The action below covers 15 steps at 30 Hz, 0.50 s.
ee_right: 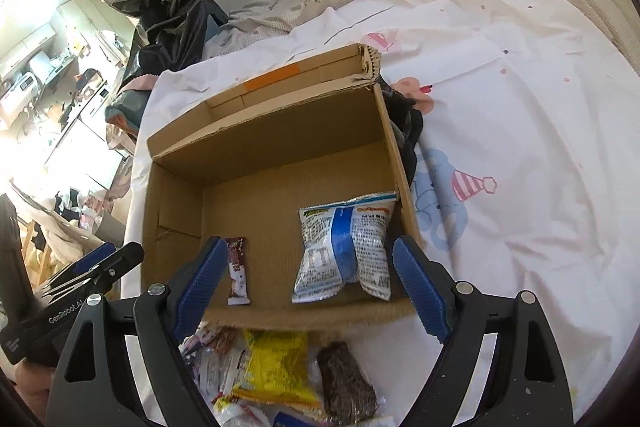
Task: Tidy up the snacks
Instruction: 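Carry both snacks into the cardboard box and open both tools, then grasp the white noodle-snack bag with the left tool while the right tool grasps the blue cartoon bag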
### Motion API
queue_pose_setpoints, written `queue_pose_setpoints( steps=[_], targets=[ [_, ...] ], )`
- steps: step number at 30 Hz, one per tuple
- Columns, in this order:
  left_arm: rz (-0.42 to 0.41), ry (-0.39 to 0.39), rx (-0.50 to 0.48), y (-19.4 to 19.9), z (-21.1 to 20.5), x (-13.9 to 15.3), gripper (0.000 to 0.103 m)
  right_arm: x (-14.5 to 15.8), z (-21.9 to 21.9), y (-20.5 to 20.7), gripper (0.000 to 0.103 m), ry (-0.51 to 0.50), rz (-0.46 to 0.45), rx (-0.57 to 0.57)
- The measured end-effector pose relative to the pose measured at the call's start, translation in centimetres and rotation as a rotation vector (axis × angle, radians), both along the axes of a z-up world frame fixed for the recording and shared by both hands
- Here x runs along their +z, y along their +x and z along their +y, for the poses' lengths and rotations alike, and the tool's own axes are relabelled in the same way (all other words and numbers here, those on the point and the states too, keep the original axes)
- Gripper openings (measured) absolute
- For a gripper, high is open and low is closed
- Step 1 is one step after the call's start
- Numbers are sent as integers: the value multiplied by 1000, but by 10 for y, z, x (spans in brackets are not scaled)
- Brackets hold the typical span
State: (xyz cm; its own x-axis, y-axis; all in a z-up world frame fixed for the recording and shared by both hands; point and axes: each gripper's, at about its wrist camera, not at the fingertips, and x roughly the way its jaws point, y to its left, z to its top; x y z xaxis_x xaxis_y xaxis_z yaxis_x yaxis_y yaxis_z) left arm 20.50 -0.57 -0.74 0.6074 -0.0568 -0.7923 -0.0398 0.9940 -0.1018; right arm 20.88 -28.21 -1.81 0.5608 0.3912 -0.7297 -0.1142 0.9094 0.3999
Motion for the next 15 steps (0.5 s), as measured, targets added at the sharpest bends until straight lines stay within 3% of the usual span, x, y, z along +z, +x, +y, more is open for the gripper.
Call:
queue_pose_setpoints(
  steps=[9,15],
  targets=[
    [-27,13,-4,-41,13,10,80,6,-7,-42,87,19,7,10],
    [-54,-36,3,-67,23,16,82,4,-15,-69,87,30,24,-4]
  ],
)
